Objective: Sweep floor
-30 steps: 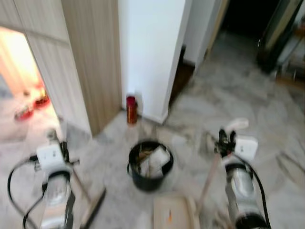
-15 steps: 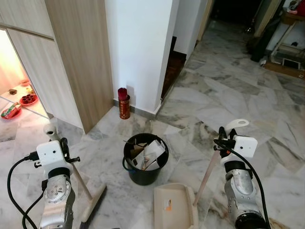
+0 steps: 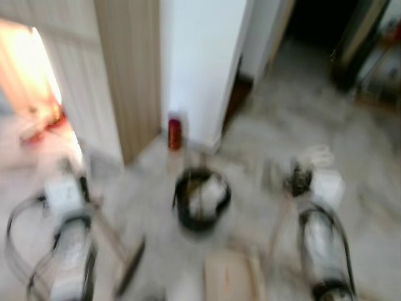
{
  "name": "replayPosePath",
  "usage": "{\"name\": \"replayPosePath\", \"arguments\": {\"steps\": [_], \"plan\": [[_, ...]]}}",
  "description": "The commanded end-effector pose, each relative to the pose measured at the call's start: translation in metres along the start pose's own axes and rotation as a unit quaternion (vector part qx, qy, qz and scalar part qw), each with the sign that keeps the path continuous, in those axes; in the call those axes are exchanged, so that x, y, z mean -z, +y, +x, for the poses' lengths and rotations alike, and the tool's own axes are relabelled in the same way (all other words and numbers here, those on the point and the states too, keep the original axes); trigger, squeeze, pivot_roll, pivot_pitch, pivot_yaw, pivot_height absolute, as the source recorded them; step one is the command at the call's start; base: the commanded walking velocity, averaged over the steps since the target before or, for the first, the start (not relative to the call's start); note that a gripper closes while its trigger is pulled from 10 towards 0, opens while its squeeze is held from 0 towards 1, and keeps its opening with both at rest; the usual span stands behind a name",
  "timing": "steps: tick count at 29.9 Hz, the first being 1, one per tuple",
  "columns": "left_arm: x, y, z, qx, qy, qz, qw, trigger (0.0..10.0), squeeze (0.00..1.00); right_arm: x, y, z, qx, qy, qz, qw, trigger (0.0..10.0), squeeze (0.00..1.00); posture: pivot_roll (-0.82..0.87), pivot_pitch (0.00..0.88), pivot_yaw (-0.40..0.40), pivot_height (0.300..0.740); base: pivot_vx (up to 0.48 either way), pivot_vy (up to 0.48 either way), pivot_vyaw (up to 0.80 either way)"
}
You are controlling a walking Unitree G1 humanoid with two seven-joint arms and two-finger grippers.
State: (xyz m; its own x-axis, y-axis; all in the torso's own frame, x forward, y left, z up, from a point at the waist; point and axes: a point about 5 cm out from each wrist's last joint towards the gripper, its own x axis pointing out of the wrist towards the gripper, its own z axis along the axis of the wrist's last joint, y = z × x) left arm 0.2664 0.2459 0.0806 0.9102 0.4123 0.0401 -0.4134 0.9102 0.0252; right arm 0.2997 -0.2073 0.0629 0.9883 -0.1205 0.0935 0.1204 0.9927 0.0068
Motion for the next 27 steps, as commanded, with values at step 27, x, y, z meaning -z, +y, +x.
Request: {"name": "replayPosePath", "arguments": {"steps": [27], "plan": [[0.014,0.016,0.001,-0.007,0.023,0.048,0.999,10.0,0.00,0.008,-0.007,-0.001,0.000,0.030,-0.030,0.999,10.0,0.00,0.18,0.000,-0.083,0.740,0.000,0.000,0.40]]}}
